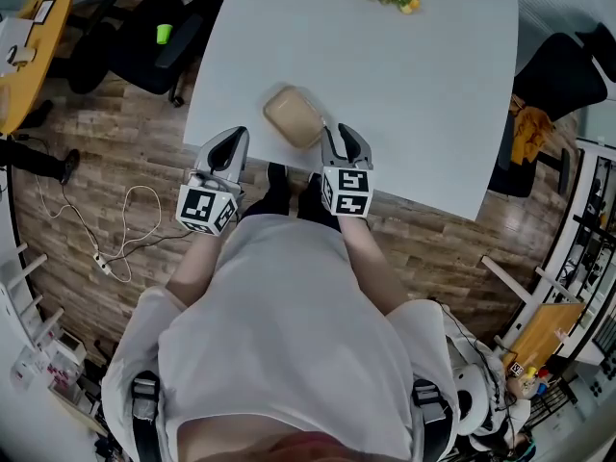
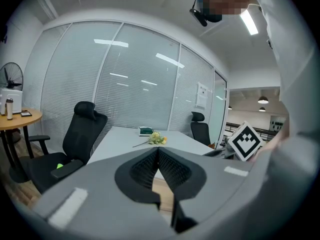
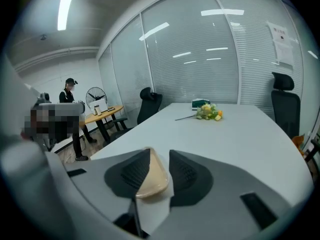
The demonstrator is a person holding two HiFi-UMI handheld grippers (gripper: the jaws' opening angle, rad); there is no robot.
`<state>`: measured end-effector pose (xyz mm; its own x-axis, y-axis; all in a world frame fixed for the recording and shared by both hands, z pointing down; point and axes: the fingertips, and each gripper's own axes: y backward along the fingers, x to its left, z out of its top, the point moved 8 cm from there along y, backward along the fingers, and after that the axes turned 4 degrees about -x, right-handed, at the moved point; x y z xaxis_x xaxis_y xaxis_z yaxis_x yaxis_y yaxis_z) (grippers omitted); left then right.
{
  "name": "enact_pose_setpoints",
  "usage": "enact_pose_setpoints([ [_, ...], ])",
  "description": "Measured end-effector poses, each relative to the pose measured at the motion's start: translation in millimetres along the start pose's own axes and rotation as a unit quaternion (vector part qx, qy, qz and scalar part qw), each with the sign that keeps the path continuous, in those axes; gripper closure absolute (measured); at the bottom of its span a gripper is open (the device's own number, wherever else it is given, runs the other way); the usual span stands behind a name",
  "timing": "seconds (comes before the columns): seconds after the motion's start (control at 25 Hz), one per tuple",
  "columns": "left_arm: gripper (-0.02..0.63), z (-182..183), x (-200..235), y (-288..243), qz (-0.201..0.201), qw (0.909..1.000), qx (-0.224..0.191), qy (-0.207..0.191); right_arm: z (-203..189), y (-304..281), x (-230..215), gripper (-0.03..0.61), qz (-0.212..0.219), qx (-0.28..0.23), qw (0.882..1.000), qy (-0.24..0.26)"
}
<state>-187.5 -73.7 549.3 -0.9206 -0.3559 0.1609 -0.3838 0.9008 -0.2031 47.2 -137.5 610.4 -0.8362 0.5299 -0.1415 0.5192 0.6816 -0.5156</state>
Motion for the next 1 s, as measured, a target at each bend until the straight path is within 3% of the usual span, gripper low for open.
enact_pose_setpoints([
  [0.56, 0.603, -1.0, 10.5, -3.6, 0.004, 0.9999, 0.012, -0.001, -42.3, -57.1, -13.2, 0.469, 0.002, 0.1, 0.995, 0.003],
  [1.0, 0.603, -3.4, 14.9, -8.1, 0.0, 0.9998, 0.022, 0.001, -58.4, -74.2, -20.7, 0.476, 0.001, 0.14, 0.99, -0.006],
])
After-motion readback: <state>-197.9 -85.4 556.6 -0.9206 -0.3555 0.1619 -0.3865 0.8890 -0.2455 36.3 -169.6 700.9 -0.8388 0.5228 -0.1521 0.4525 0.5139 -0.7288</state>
